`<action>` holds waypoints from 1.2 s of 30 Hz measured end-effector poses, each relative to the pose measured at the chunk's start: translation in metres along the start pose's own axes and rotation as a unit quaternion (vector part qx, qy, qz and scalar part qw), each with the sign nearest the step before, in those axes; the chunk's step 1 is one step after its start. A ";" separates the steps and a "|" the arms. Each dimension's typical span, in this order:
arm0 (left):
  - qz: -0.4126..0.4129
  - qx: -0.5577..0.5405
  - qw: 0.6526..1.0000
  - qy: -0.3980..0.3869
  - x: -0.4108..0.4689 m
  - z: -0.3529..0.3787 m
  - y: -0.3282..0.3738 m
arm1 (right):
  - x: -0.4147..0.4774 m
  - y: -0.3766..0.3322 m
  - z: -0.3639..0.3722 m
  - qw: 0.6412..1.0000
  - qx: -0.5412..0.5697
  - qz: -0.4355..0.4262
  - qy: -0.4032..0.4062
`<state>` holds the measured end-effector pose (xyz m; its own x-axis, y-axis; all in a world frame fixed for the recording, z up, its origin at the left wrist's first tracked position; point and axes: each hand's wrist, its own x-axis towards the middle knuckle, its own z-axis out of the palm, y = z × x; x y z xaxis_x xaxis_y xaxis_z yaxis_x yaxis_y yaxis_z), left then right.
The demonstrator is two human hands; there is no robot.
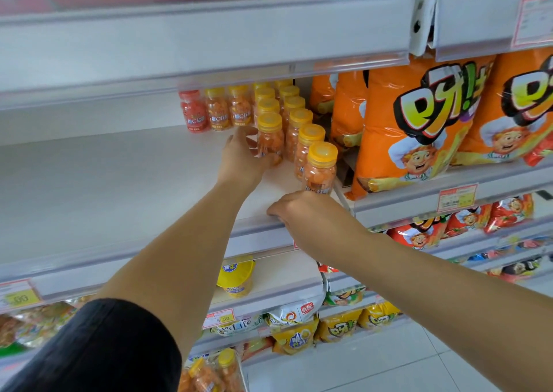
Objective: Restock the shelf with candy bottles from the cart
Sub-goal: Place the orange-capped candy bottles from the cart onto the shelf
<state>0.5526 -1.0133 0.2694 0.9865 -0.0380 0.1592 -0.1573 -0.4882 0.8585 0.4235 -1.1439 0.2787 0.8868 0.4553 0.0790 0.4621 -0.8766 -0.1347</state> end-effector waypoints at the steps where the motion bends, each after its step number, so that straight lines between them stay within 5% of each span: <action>1: 0.000 0.003 1.000 0.001 0.000 0.001 0.000 | 0.000 0.000 0.000 1.000 0.000 -0.002 0.000; 19: -0.011 0.036 0.999 0.012 -0.029 -0.013 0.020 | 0.002 0.004 0.005 1.000 -0.002 -0.004 -0.010; 24: 0.024 0.005 1.000 0.016 -0.107 -0.069 0.030 | -0.026 -0.021 0.012 0.979 0.050 -0.040 0.194; 26: 0.039 -0.039 0.998 0.002 -0.159 -0.098 0.022 | -0.043 -0.045 0.026 0.970 0.093 -0.075 0.210; 29: 0.014 -0.030 0.999 -0.017 -0.235 -0.131 -0.018 | -0.068 -0.079 0.070 0.979 0.144 -0.066 0.128; 32: -0.068 0.017 0.997 -0.022 -0.298 -0.149 -0.084 | -0.085 -0.109 0.133 0.985 0.164 -0.011 -0.049; 36: -0.191 0.090 0.976 -0.051 -0.364 -0.153 -0.179 | -0.094 -0.142 0.218 0.955 0.170 0.015 -0.242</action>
<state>0.2145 -0.7782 0.1322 0.9722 0.0946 -0.2141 0.2250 -0.6288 0.7443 0.2761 -1.0287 0.0750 0.7613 0.5218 -0.3849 0.3394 -0.8264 -0.4493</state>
